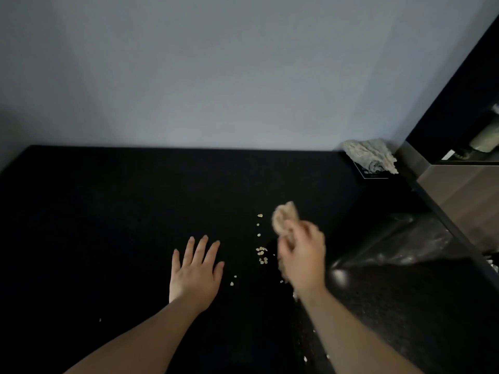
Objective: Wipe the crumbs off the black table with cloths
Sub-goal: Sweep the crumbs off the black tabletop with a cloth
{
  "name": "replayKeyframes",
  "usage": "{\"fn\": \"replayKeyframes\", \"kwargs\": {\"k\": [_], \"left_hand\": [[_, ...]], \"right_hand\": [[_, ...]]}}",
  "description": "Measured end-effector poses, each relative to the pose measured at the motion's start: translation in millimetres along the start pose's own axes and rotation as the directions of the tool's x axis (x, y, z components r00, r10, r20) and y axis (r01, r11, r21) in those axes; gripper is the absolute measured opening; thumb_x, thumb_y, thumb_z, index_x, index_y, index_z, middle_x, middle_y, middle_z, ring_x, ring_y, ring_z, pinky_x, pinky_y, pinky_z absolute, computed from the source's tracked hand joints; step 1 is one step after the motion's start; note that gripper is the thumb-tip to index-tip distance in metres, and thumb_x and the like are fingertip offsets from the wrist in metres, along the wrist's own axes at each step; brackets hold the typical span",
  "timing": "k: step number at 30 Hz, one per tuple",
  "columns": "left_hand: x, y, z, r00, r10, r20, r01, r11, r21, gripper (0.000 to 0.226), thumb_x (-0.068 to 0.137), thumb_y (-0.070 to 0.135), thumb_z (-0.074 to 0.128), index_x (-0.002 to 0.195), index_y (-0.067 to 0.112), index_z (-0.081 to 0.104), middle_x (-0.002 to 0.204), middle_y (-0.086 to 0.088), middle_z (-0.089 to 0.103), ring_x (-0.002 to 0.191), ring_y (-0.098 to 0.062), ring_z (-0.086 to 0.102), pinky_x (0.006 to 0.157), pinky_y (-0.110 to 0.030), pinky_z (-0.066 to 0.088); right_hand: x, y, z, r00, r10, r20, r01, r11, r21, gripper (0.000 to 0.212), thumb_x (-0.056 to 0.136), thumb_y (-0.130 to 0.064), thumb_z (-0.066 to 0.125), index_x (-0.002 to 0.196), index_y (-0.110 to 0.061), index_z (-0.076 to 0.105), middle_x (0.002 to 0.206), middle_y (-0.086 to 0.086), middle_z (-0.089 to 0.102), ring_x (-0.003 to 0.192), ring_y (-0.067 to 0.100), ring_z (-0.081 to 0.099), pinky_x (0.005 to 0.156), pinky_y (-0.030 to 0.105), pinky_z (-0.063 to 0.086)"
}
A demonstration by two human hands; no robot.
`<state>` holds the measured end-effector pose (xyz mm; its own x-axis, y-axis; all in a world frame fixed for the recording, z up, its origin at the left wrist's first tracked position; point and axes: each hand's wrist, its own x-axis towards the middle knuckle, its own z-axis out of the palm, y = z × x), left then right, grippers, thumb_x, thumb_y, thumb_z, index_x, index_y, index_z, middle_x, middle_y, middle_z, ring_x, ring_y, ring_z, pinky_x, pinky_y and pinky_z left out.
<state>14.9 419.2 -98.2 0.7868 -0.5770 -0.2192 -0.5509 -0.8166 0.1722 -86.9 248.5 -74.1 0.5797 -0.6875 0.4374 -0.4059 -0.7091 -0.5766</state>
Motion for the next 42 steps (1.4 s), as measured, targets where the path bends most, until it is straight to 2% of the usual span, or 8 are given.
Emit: {"fn": "replayKeyframes", "kwargs": {"k": [6,13,17,21,24,33,38,42], "left_hand": [[29,7,-2,0.999,-0.042,-0.022,0.044,0.997,0.068,0.055,0.099,0.048,0.010,0.149,0.035,-0.011,0.159,0.004,-0.012,0.145,-0.023,-0.017,0.118,-0.049,-0.004],[62,9,-9,1.000,-0.006,-0.008,0.006,0.994,0.105,0.056,0.098,0.051,0.010,0.147,0.037,-0.012,0.159,0.005,-0.014,0.145,-0.023,-0.018,0.118,-0.050,-0.004],[69,9,-11,1.000,0.003,0.002,-0.003,0.994,0.113,0.055,0.098,0.051,0.009,0.147,0.037,-0.014,0.159,0.006,-0.015,0.144,-0.023,-0.019,0.118,-0.050,-0.003],[69,9,-11,1.000,0.008,-0.003,-0.007,0.994,0.112,0.056,0.098,0.052,0.009,0.147,0.037,-0.015,0.158,0.006,-0.016,0.144,-0.022,-0.021,0.118,-0.050,-0.004],[70,9,-12,1.000,0.012,0.001,-0.012,0.994,0.109,0.056,0.097,0.052,0.008,0.145,0.037,-0.017,0.158,0.007,-0.018,0.143,-0.021,-0.023,0.118,-0.050,-0.006],[72,7,-12,0.998,0.056,0.011,-0.057,0.991,0.124,0.065,0.073,0.055,-0.024,0.135,0.036,-0.026,0.157,0.006,-0.019,0.137,-0.018,-0.028,0.115,-0.048,-0.008],[72,6,-17,0.996,0.066,0.051,-0.073,0.985,0.155,0.053,0.100,0.049,0.009,0.134,0.034,-0.028,0.150,0.006,-0.028,0.142,-0.022,-0.024,0.116,-0.050,-0.008],[68,0,-16,0.988,0.119,0.099,-0.134,0.978,0.163,0.052,0.094,0.052,-0.003,0.134,0.031,-0.029,0.142,0.007,-0.033,0.140,-0.021,-0.026,0.116,-0.048,-0.009]], "right_hand": [[45,78,-10,0.820,0.546,0.173,-0.426,0.783,-0.453,0.050,0.095,-0.032,0.047,0.144,-0.030,0.032,0.143,0.010,0.033,0.124,0.036,0.033,0.102,0.049,0.029],[73,38,39,0.887,0.158,0.435,-0.018,0.951,-0.309,0.041,0.092,-0.029,0.050,0.132,-0.038,0.043,0.145,-0.009,0.035,0.125,0.022,0.032,0.103,0.040,0.025],[43,27,38,0.647,-0.331,0.687,0.348,0.930,0.121,0.042,0.086,-0.025,0.058,0.126,-0.035,0.053,0.136,-0.017,0.045,0.119,0.009,0.034,0.096,0.029,0.025],[82,63,42,0.945,0.115,0.306,-0.032,0.964,-0.262,0.046,0.084,-0.024,0.061,0.128,-0.030,0.050,0.134,-0.006,0.051,0.114,0.024,0.048,0.094,0.043,0.037],[115,58,55,0.870,0.422,0.253,-0.308,0.868,-0.390,0.052,0.092,-0.029,0.051,0.141,-0.032,0.033,0.145,-0.002,0.037,0.124,0.029,0.035,0.102,0.046,0.028],[71,31,38,0.498,-0.346,0.795,0.356,0.918,0.177,0.047,0.089,-0.022,0.052,0.130,-0.046,0.046,0.142,-0.028,0.034,0.127,-0.002,0.018,0.110,0.029,0.012],[96,38,56,0.856,0.039,0.515,0.049,0.987,-0.155,0.048,0.093,-0.022,0.052,0.134,-0.044,0.040,0.148,-0.017,0.031,0.132,0.016,0.030,0.111,0.042,0.024],[49,8,51,0.684,-0.199,0.702,0.260,0.965,0.021,0.048,0.092,-0.022,0.049,0.132,-0.048,0.041,0.144,-0.025,0.029,0.134,0.009,0.019,0.113,0.040,0.015]]}}
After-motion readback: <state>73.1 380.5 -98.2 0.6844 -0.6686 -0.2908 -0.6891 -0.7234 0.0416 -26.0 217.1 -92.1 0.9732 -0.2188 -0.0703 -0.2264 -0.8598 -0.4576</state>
